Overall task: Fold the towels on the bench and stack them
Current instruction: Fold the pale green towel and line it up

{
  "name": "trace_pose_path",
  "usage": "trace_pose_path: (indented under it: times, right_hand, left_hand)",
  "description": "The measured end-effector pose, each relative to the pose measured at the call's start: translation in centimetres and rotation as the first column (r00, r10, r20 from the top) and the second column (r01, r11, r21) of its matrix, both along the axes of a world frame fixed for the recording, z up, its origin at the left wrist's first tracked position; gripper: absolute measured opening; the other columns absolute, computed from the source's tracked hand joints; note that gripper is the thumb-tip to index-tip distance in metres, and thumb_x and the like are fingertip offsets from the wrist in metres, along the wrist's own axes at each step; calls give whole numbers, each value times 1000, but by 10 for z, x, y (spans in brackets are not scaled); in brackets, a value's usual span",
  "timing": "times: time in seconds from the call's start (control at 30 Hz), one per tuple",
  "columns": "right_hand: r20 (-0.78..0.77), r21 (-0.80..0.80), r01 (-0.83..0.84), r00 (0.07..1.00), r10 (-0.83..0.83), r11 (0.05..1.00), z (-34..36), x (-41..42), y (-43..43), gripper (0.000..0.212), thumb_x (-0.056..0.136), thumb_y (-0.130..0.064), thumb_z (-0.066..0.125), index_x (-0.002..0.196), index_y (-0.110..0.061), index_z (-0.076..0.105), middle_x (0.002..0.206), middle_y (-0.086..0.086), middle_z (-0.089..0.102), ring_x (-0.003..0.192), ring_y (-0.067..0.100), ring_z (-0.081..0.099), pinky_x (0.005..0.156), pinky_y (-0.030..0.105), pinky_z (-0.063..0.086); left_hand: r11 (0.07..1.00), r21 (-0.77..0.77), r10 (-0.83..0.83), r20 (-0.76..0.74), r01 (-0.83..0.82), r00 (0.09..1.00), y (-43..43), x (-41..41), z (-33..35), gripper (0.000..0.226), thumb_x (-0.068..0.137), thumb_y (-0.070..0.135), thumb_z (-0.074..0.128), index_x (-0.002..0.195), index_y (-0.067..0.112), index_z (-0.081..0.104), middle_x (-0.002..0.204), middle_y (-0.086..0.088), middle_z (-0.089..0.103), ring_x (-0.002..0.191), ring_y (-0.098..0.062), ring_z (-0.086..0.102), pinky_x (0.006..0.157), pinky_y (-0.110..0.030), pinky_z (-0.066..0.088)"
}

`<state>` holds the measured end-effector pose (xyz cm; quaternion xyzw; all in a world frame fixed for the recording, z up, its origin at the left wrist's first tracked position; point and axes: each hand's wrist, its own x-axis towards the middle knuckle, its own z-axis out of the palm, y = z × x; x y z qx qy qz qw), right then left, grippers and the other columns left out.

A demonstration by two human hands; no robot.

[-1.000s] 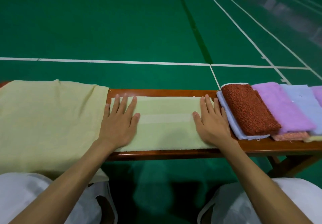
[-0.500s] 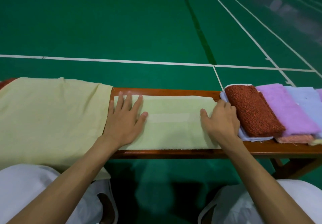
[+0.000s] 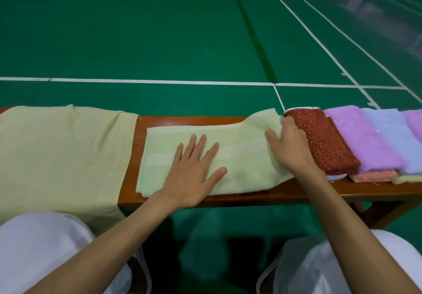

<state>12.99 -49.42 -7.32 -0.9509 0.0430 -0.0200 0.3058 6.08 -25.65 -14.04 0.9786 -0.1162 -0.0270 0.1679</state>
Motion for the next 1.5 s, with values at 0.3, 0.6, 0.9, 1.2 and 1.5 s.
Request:
trace_pose_path:
  times: [0.3,0.6,0.9,1.2,1.5]
  right_hand:
    - [185,19,87,979,-89,996,32,6,-20,42,103,-20,56,141,-19,38,126,22,59,114,41,56,98,51,46]
    - [60,178,-520,853,518,835,32,-23,103,59,106,-19,51,157,-33,26,146,1,58,107,25,69,98,53,52]
    - [36,-76,30,999,-27,997,3,-14,77,31,99,-42,60,119,-18,56,110,1,69,93,23,63,77,33,44]
    - [-156,143,-13,987,35,990,-29,-4,54,19,101,-26,64,114,-13,67,107,4,68,94,19,63,78,36,54]
    - [79,-123,-93,992,103,988,-24,-13,45,52,95,-54,60,136,-22,52,125,2,64,113,26,60,94,46,52]
  left_hand:
    - [174,-802,-67,-588,-571,806,25,19,58,37,111,35,40,134,12,58,123,-16,73,102,-35,74,82,-38,62]
    - [-17,-691,-299,-686,-723,663,58,16,47,69,102,63,40,144,10,53,124,-16,71,108,-34,71,93,-44,60]
    - [163,-698,-13,-708,-697,706,47,12,46,28,102,1,57,126,13,65,110,-5,78,99,-24,76,81,-37,62]
    - [95,-713,-64,-701,-695,710,48,6,59,45,103,-1,49,140,25,56,128,-5,71,113,-25,69,86,-39,62]
    - [758,-359,589,20,-544,808,54,-3,45,25,93,44,68,109,27,59,100,11,67,93,-17,66,75,-37,56]
